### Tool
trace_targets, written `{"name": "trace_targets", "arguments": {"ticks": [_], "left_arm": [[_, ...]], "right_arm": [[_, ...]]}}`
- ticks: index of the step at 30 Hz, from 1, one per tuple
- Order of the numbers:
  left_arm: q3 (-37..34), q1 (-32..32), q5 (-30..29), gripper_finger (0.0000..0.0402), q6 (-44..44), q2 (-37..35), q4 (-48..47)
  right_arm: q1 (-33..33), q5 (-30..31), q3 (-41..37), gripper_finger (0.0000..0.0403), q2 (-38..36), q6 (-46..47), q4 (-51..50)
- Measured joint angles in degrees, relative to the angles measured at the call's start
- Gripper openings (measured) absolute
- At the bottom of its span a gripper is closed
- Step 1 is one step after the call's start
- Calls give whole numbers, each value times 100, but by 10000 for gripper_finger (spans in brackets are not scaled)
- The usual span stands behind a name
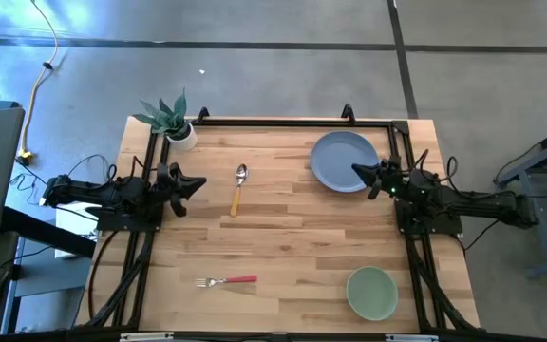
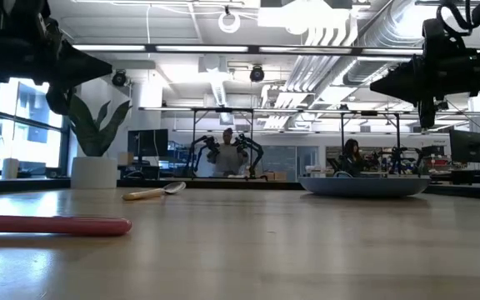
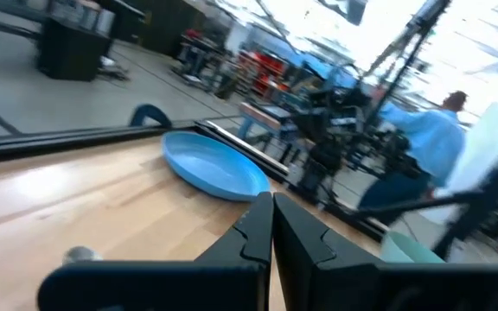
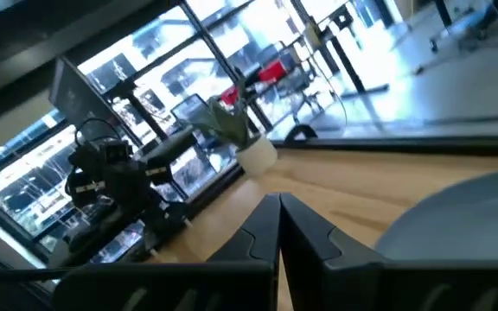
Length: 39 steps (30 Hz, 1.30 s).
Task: Set table place
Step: Put the blue plate in the center of the table
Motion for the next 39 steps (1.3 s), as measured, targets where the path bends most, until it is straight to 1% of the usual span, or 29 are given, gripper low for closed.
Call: {"name": "trace_targets", "arguments": {"ticks": [3,5,7,10,12,14,16,20,24,25,29,32,35,39], "left_arm": [[0,1,-79,1,-2,0,2],[1,1,-79,1,-2,1,2],[-1,0,-79,1,-2,0,1],[-1,0,-79,1,-3,1,1],[-1,0,-79,1,-4,1,0],[0,0,-79,1,-4,0,2],[0,0,-79,1,-4,1,1],[0,0,-78,1,-4,1,1],[0,0,-75,1,-4,1,1],[0,0,-71,1,-4,1,0],[-1,0,-26,1,-4,0,0],[1,0,-23,1,-4,-1,0],[0,0,-12,1,-4,1,0],[1,1,-11,1,73,0,0]], "right_arm": [[14,-86,491,0,133,51,-858],[15,-60,1069,0,350,21,-1694],[13,195,1806,0,707,-20,-2733],[-24,926,2966,0,1467,157,-4766],[-93,1261,3642,0,2047,439,-5966],[-195,1352,4166,0,2618,821,-6963],[-290,1154,4503,1,3137,1043,-7582],[-521,695,4663,20,3885,1051,-7744],[-945,264,4513,69,4306,1227,-7761],[-1080,164,4463,83,4352,1230,-7757],[-1705,111,4311,140,4409,1201,-7601],[-2207,24,4151,175,4422,1165,-7460],[-2594,-154,3876,196,4430,1044,-7085],[-3005,-465,3393,203,4437,919,-6277]]}}
